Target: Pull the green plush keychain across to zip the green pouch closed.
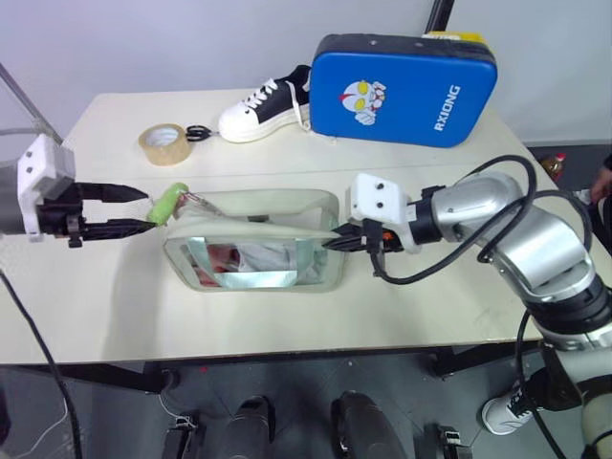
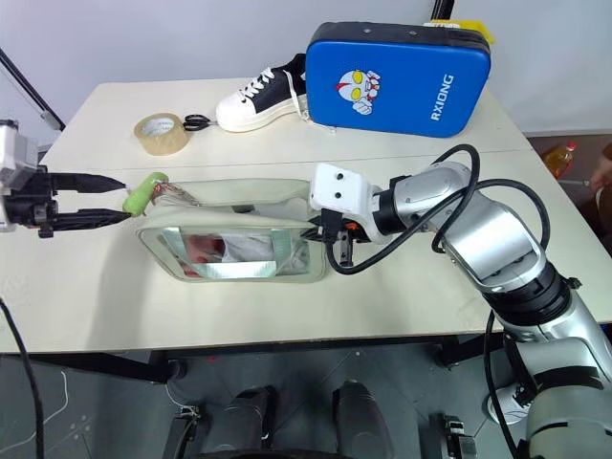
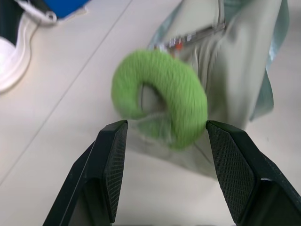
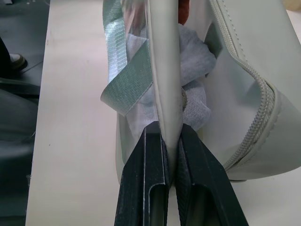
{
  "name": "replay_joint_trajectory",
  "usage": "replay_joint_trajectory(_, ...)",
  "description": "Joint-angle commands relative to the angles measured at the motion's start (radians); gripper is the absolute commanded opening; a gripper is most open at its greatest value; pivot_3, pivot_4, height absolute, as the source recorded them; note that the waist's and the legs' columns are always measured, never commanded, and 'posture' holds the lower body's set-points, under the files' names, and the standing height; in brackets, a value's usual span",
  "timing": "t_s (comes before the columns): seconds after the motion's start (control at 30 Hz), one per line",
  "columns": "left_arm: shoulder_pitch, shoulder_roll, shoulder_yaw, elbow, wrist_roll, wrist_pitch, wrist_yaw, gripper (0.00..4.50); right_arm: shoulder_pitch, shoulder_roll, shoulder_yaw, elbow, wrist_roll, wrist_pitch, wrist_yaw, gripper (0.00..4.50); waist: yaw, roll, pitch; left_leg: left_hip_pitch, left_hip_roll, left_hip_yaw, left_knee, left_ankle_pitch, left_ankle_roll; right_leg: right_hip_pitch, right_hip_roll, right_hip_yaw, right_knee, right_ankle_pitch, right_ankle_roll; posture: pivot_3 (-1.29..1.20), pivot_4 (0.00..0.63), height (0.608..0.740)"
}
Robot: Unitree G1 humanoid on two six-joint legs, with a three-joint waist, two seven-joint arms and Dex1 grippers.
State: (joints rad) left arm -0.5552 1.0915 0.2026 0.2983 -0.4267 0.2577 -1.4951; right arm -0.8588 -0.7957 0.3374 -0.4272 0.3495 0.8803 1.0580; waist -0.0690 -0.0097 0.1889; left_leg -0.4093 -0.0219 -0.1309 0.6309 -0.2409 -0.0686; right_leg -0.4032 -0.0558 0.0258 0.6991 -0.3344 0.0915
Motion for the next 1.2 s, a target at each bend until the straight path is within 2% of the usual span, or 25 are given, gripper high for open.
replay_joint_trajectory(0.03, -0.017, -0.005, -0.019, -0.009, 0.004, -0.005, -0.009, 2.83, -0.005, -0.010, -0.040, -0.034, 0.009, -0.006, -0.003, 0.00, 0.000, 0.000, 0.000, 0.000, 0.000, 0.000, 0.000, 0.000, 0.000, 0.000, 0.000, 0.000, 0.000, 0.000, 0.000, 0.00, 0.150, 0.739)
replay_joint_trajectory(0.13, -0.020, -0.020, -0.046, 0.001, 0.023, -0.027, -0.014, 2.83, -0.004, -0.013, -0.043, -0.036, 0.013, -0.004, -0.005, 0.00, 0.000, 0.000, 0.000, 0.000, 0.000, 0.000, 0.000, 0.000, 0.000, 0.000, 0.000, 0.000, 0.000, 0.000, 0.000, 0.00, 0.150, 0.739)
replay_joint_trajectory(0.17, -0.030, -0.031, -0.050, 0.007, 0.027, -0.033, -0.005, 2.60, -0.005, -0.013, -0.042, -0.036, 0.014, -0.003, -0.007, 0.00, 0.000, 0.000, 0.000, 0.000, 0.000, 0.000, 0.000, 0.000, 0.000, 0.000, 0.000, 0.000, 0.000, 0.000, 0.000, 0.00, 0.150, 0.739)
replay_joint_trajectory(0.23, -0.048, -0.044, -0.054, 0.012, 0.028, -0.030, 0.004, 2.03, -0.006, -0.014, -0.044, -0.036, 0.016, 0.000, -0.011, 0.00, 0.001, 0.000, 0.000, 0.000, 0.000, 0.000, 0.000, 0.000, 0.000, 0.000, 0.000, 0.000, 0.000, 0.000, 0.000, 0.00, 0.150, 0.739)
replay_joint_trajectory(0.37, -0.067, -0.041, -0.054, 0.027, 0.036, -0.034, 0.008, 0.06, -0.004, -0.015, -0.051, -0.041, 0.024, 0.010, -0.018, 0.00, 0.001, 0.000, 0.000, 0.000, 0.000, 0.000, 0.000, 0.000, 0.000, 0.000, 0.000, 0.000, 0.000, 0.000, 0.000, 0.00, 0.150, 0.739)
replay_joint_trajectory(0.57, -0.085, -0.021, -0.049, 0.044, 0.045, -0.036, -0.001, 0.06, 0.000, -0.017, -0.049, -0.042, 0.028, 0.009, -0.024, 0.00, 0.000, 0.000, 0.000, 0.000, 0.000, 0.000, 0.000, 0.000, 0.000, 0.000, 0.000, 0.000, 0.000, 0.000, 0.000, 0.00, 0.150, 0.739)
replay_joint_trajectory(0.77, -0.146, 0.028, -0.007, -0.006, -0.061, 0.120, -0.058, 0.06, 0.001, -0.012, -0.039, -0.039, 0.026, -0.001, -0.021, 0.00, 0.000, 0.000, 0.000, 0.000, 0.000, 0.000, 0.000, 0.000, 0.000, 0.000, 0.001, 0.000, 0.000, 0.000, 0.000, 0.00, 0.150, 0.739)
replay_joint_trajectory(0.93, -0.171, -0.003, -0.006, -0.090, -0.132, 0.208, -0.048, 0.06, -0.003, 0.002, -0.025, -0.029, 0.017, -0.008, -0.027, 0.00, 0.000, 0.000, 0.000, 0.000, 0.000, 0.000, 0.000, 0.000, 0.000, 0.000, 0.001, 0.000, 0.000, 0.000, 0.000, 0.00, 0.150, 0.739)
replay_joint_trajectory(1.2, -0.182, -0.041, -0.026, -0.143, -0.140, 0.221, -0.042, 0.06, -0.005, 0.005, -0.021, -0.030, 0.011, -0.010, -0.027, 0.00, -0.001, 0.000, 0.000, 0.000, 0.000, 0.000, 0.000, 0.000, 0.000, 0.000, 0.001, 0.000, 0.000, 0.000, 0.000, 0.00, 0.150, 0.739)
